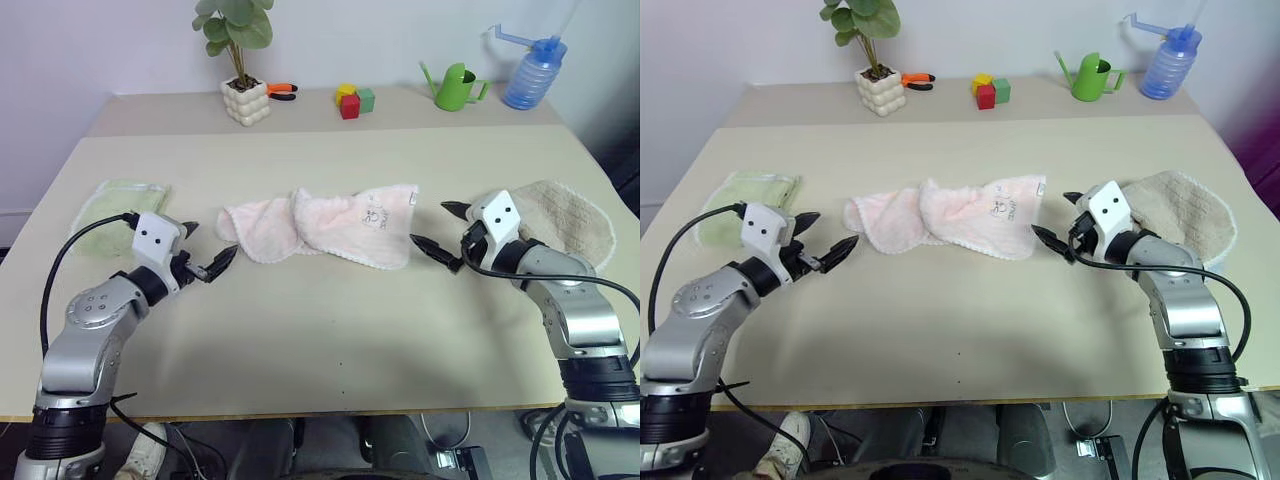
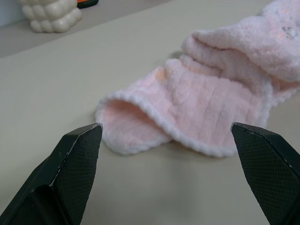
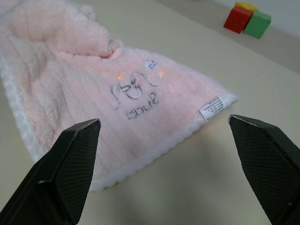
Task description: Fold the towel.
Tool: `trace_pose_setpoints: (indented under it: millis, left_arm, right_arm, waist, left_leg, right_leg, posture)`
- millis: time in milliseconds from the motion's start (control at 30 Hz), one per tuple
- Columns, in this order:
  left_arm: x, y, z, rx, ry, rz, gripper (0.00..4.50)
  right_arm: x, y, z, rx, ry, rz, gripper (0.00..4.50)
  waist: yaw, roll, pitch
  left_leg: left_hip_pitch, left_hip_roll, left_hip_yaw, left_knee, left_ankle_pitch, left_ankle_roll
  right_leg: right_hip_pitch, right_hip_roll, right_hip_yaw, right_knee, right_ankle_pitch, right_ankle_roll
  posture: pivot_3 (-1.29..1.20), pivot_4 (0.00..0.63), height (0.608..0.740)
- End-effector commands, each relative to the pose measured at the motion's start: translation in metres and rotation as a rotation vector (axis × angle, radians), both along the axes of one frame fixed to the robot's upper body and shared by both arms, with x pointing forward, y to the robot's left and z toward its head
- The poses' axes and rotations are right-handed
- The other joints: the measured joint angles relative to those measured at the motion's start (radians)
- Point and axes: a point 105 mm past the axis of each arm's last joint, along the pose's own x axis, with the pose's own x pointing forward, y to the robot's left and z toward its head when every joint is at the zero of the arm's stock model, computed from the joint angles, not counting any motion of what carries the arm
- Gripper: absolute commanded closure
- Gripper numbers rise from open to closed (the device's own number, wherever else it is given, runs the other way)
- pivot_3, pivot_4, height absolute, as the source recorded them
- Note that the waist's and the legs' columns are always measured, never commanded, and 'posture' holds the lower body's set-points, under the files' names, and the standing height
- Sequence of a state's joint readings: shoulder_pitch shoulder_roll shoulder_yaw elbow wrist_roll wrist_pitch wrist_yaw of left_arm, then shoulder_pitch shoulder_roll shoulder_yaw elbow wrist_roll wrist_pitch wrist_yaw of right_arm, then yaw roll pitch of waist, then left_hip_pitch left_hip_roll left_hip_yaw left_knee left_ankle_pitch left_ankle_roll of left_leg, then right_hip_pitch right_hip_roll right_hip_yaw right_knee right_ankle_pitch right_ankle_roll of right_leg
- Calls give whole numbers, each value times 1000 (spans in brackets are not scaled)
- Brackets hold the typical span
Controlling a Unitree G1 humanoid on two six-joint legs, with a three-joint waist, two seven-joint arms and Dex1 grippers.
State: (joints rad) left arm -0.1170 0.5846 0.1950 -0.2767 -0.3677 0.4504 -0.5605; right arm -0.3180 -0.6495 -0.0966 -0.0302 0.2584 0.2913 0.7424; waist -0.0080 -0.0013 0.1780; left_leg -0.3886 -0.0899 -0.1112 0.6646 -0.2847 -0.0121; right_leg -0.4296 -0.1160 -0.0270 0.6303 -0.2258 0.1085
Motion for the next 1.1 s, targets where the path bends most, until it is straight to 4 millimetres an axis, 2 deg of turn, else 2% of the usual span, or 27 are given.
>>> trace_pose_setpoints:
  millis: [33,300,333,467,633,867,1100]
  left_arm:
    - [2,-2,10,5,-48,-7,0]
    - [1,-16,8,15,-45,-57,0]
    - [0,-20,5,30,-36,-79,0]
    - [-15,-58,-10,154,7,-291,0]
    - [-9,-73,-23,264,-8,-314,0]
    - [5,-63,-36,379,-10,-288,0]
    - [39,-51,-44,402,-7,-180,0]
  right_arm:
    - [0,1,15,1,-55,4,44]
    - [0,1,19,-5,-62,-1,44]
    - [-1,1,17,-7,-58,-1,44]
    - [-4,3,14,-11,-56,0,44]
    - [-6,4,11,-6,-59,-9,44]
    - [-10,5,8,6,-61,-26,44]
    - [-13,8,8,21,-69,-40,44]
  waist:
    - [0,0,0]
    - [0,0,0]
    - [0,0,0]
    - [1,0,0]
    - [0,0,0]
    - [0,0,0]
    - [14,0,0]
  left_leg:
    - [0,0,0,0,0,0]
    - [0,0,0,0,0,0]
    - [0,0,0,0,0,0]
    - [0,0,0,0,0,0]
    - [0,0,0,0,0,0]
    - [0,0,0,0,0,0]
    - [0,0,0,0,0,0]
  right_leg:
    - [0,0,0,0,0,0]
    - [0,0,0,0,0,0]
    - [0,0,0,0,0,0]
    - [0,0,0,0,0,0]
    - [0,0,0,0,0,0]
    - [0,1,0,0,0,0]
    - [1,0,0,0,0,0]
  posture:
    - [0,150,732]
    - [0,150,732]
    - [0,150,732]
    - [0,150,732]
    - [0,150,732]
    - [0,150,732]
    - [0,150,732]
